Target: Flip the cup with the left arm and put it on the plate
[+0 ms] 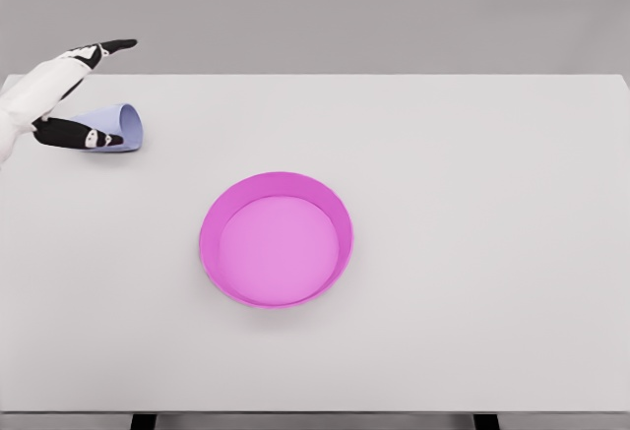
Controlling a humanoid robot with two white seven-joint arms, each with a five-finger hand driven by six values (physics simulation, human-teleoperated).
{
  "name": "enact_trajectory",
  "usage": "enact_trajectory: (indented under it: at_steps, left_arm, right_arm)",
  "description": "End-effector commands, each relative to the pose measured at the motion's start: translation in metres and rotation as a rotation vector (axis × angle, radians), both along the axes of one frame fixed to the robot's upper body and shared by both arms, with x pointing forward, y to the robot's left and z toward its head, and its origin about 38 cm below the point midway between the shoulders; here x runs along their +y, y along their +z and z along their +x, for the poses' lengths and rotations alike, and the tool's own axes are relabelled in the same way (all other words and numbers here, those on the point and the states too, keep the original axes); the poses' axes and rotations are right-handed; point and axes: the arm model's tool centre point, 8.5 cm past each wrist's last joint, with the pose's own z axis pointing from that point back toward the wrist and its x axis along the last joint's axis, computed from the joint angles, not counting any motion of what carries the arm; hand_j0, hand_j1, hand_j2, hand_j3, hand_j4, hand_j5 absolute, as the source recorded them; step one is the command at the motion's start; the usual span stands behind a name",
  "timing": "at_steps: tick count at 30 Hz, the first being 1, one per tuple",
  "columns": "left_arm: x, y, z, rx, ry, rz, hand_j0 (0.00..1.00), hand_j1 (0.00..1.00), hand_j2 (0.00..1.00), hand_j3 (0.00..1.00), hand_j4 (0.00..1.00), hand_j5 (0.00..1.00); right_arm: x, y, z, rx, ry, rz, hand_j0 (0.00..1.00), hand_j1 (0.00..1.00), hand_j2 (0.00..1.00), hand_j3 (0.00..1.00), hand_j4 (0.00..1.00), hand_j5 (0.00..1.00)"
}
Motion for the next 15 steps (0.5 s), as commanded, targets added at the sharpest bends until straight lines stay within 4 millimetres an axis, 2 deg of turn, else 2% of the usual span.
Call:
enact_trajectory:
  at_steps: [1,10,15]
  left_arm:
    - [0.002,0.002,-0.001,-0.002,0.003,0.008,1.00,1.00,1.00,1.00,1.00,1.00]
    - [0.004,0.001,-0.001,-0.002,0.004,0.024,1.00,1.00,1.00,1.00,1.00,1.00]
    - [0.015,0.006,-0.003,-0.002,0.020,0.064,1.00,1.00,1.00,1.00,1.00,1.00]
  right_arm:
    - [0.000,0.000,0.001,-0.003,0.002,0.001,1.00,1.00,1.00,1.00,1.00,1.00]
    - [0.000,0.000,-0.001,0.002,-0.001,0.000,1.00,1.00,1.00,1.00,1.00,1.00]
    - [0.000,0.000,-0.001,0.002,0.000,0.000,1.00,1.00,1.00,1.00,1.00,1.00]
